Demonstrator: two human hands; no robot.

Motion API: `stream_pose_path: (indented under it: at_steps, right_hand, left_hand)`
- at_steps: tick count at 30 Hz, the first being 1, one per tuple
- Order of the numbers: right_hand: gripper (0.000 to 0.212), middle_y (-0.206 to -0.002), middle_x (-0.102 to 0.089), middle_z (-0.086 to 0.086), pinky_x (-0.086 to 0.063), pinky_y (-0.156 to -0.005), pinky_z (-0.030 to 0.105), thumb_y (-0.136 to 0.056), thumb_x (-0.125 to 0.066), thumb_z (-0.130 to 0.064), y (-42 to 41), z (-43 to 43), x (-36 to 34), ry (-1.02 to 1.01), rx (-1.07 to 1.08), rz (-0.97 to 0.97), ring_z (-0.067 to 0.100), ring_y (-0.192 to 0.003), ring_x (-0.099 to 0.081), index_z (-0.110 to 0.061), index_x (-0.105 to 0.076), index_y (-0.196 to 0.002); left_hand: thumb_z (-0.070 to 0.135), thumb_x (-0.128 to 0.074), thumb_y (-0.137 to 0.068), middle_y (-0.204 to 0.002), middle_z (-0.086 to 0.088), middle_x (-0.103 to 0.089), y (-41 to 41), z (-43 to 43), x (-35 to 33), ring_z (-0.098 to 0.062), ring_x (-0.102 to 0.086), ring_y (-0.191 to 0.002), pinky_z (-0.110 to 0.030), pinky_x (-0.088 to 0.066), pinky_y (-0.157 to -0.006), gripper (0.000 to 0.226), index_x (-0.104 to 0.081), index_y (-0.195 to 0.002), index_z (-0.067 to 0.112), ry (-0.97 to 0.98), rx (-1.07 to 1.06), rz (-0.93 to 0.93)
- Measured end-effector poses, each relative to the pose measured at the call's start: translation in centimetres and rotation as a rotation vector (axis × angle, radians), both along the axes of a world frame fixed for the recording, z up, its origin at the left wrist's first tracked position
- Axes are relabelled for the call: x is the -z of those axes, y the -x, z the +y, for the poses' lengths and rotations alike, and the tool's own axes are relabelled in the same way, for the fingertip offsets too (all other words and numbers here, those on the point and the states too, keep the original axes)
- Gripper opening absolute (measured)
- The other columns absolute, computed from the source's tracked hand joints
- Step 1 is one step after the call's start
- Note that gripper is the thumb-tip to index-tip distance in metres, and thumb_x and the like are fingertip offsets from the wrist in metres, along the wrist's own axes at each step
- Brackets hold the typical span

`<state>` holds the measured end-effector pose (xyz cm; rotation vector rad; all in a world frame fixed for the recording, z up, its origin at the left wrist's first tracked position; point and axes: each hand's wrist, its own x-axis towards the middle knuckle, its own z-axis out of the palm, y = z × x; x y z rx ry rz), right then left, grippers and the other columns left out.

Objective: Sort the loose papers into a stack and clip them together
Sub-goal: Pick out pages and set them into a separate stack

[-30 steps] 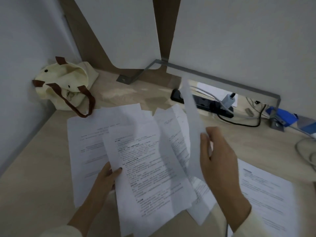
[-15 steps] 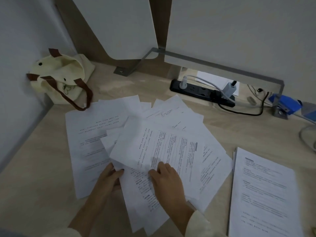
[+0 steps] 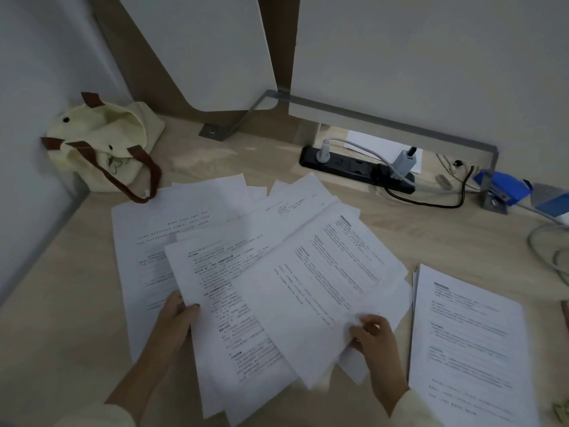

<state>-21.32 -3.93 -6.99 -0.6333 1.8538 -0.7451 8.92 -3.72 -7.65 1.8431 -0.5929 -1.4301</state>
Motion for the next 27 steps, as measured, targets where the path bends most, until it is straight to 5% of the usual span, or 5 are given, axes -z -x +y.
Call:
stream_pose_path:
  at_steps: [7, 14, 18, 23, 27]
  right_hand:
    - [0.068, -0.081, -0.054, 0.029, -0.038, -0.065, 0.027, -0.088, -0.037, 0.01, 2.1, -1.8, -0.4, 0.047, -0.304, 0.094, 0.023, -0.067, -0.046, -0.034, -0.021, -0.138]
    - [0.051, -0.064, -0.046, 0.002, -0.036, -0.056, 0.01, -0.093, -0.038, 0.0, -2.0, -3.8, -0.6, 0.212, -0.715, 0.296, 0.007, -0.049, -0.044, -0.03, -0.03, -0.132]
    - [0.037, -0.07, -0.053, -0.01, -0.04, -0.063, 0.006, -0.091, -0.047, -0.003, -4.0, -4.8, -0.4, 0.297, -0.767, 0.288, 0.002, -0.062, -0.053, -0.032, -0.047, -0.114]
    - [0.041, -0.118, -0.056, 0.014, -0.047, -0.093, 0.04, -0.084, -0.06, -0.017, -0.1, -7.8, -0.4, 0.117, -0.479, 0.531, 0.029, -0.107, -0.055, -0.013, -0.051, -0.124]
    - [0.073, -0.136, -0.037, 0.018, -0.03, -0.105, 0.043, -0.076, -0.07, -0.034, 3.3, -9.0, -1.3, -0.109, -0.511, 0.701, 0.035, -0.128, -0.032, -0.011, -0.034, -0.136]
  left_hand:
    - [0.009, -0.047, -0.092, -0.113, -0.004, -0.056, -0.7, -0.3, -0.1, -0.026, -0.053, -0.106, -0.037, -0.043, -0.083, 0.037, -0.046, -0.126, 0.023, -0.037, 0.019, -0.037]
    - [0.021, -0.044, -0.095, -0.111, -0.004, -0.055, 0.9, -0.8, -1.1, -0.016, -0.054, -0.086, -0.024, -0.042, -0.064, 0.026, -0.048, -0.121, 0.02, 0.009, -0.028, 0.027]
    - [0.021, -0.05, -0.093, -0.119, -0.003, -0.055, 1.6, -0.5, -1.0, -0.019, -0.054, -0.102, -0.033, -0.045, -0.089, 0.041, -0.044, -0.132, 0.015, 0.042, 0.016, 0.031]
    - [0.013, -0.05, -0.092, -0.12, -0.001, -0.056, 1.1, -0.4, -0.3, -0.018, -0.052, -0.108, -0.034, -0.041, -0.095, 0.04, -0.046, -0.132, 0.014, 0.062, 0.033, -0.083]
    - [0.016, -0.048, -0.092, -0.124, -0.003, -0.058, -0.7, -0.6, 0.7, -0.022, -0.054, -0.112, -0.035, -0.041, -0.092, 0.038, -0.048, -0.13, 0.017, 0.037, -0.009, -0.205]
